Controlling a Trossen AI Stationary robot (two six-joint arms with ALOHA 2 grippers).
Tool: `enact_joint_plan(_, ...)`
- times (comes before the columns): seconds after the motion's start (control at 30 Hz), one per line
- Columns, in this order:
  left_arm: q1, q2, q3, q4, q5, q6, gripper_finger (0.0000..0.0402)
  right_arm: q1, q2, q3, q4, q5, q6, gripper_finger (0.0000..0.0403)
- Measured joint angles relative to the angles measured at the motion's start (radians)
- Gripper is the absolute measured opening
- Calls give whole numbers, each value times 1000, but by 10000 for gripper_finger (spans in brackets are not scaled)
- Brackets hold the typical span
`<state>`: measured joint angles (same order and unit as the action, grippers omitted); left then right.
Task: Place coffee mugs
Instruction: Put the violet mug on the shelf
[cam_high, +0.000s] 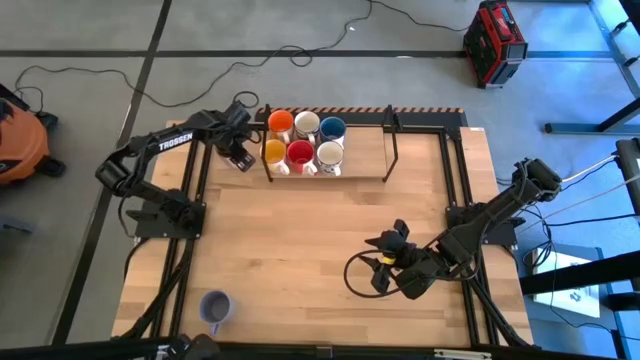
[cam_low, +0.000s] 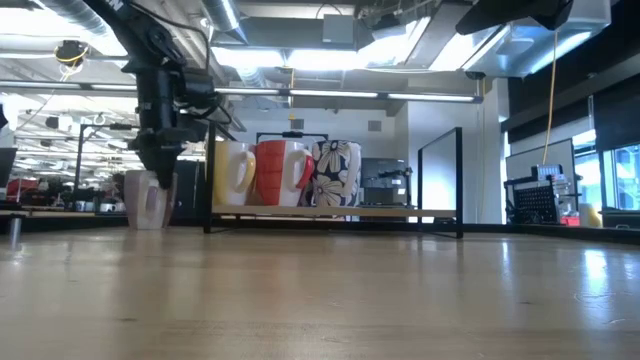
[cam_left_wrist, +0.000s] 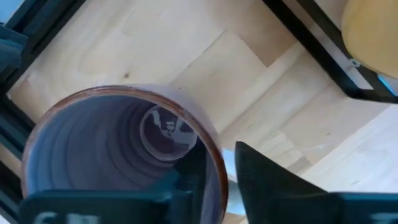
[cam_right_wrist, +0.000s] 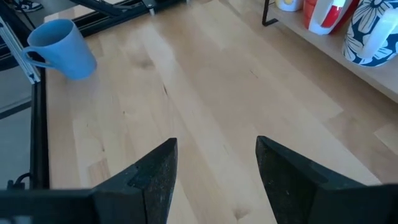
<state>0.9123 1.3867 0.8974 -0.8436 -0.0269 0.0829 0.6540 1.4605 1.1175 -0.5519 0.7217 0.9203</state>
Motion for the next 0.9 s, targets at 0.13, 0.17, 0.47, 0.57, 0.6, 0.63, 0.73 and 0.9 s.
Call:
enact_joint_plan(0.13, 0, 0, 0, -1, 15, 5, 29, 0, 0, 0, 0, -8, 1, 207)
enact_joint_plan(0.17, 0, 0, 0, -2, 19, 6, 19, 0, 0, 0, 0, -8, 0, 207)
enact_joint_plan(0.47, -67, -56, 0, -56, 12, -52, 13, 0, 0, 0, -11, -8, 0, 207)
enact_joint_plan(0.57, -106, -114, 0, -94, 12, -79, 12, 0, 0, 0, -13, -8, 0, 207)
enact_joint_plan(0.6, -119, -131, 0, -102, 12, -92, 12, 0, 0, 0, -13, -8, 0, 207)
enact_joint_plan(0.63, -132, -150, 0, -114, 12, -104, 12, 0, 0, 0, -13, -8, 0, 207)
enact_joint_plan(0.73, -175, -200, 0, -162, 13, -143, 12, 0, 0, 0, -13, -8, -1, 207)
enact_joint_plan(0.9, -268, -267, 0, -193, 15, -218, 12, 0, 0, 0, -23, -8, -1, 207)
